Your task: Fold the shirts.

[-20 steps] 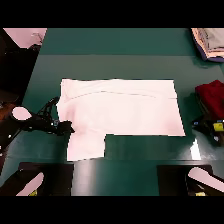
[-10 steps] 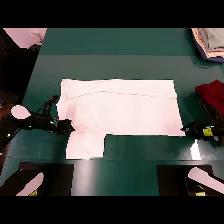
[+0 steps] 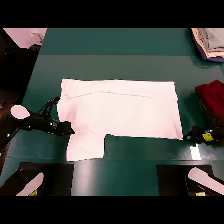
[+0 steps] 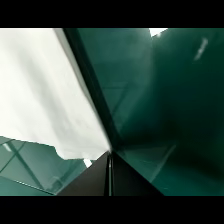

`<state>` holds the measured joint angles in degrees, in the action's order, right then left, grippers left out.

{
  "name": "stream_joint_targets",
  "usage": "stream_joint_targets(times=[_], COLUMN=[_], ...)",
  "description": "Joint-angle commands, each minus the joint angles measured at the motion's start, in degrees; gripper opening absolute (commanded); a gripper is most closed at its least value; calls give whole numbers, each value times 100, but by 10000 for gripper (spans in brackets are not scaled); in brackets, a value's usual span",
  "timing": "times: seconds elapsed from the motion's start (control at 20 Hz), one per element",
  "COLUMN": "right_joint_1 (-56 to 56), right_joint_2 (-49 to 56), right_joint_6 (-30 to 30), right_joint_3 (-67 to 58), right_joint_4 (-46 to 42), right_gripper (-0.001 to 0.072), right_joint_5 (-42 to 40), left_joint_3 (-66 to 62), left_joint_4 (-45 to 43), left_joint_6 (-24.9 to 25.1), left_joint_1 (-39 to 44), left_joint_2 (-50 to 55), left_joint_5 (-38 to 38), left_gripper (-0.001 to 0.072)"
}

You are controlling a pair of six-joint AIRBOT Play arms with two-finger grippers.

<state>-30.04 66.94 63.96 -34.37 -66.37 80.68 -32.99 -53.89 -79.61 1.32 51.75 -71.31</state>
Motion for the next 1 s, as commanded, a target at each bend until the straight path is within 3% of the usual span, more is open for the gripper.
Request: stream_joint_targets(times=[0.0, 0.25, 0.4, 0.55, 0.7, 0.95], right_joint_1=[4, 4, 122, 647, 1320, 1676], right_joint_2=[-511, -1696, -2120, -1853, -1128, 155], right_joint_6=[7, 208, 420, 514, 704, 1071], right_joint_3=[-7, -7, -120, -745, -1462, -2743], right_joint_4=[-343, -1071, -844, -358, -306, -157], right_gripper=[14, 11, 10, 9, 10, 9], right_joint_5=[221, 833, 809, 527, 184, -317], left_joint_3=[-155, -199, -527, -1274, -1810, -2334], left_joint_4=[-120, -225, -127, -162, -210, -461], left_joint_6=[-83, -754, -914, -833, -544, -546], left_joint_1=[0, 0, -2, 0, -2, -70], left_joint_2=[-328, -1478, -1840, -1464, -717, 590], left_joint_5=[-376, -1746, -1921, -1121, -149, 964], left_gripper=[24, 24, 25, 25, 26, 26])
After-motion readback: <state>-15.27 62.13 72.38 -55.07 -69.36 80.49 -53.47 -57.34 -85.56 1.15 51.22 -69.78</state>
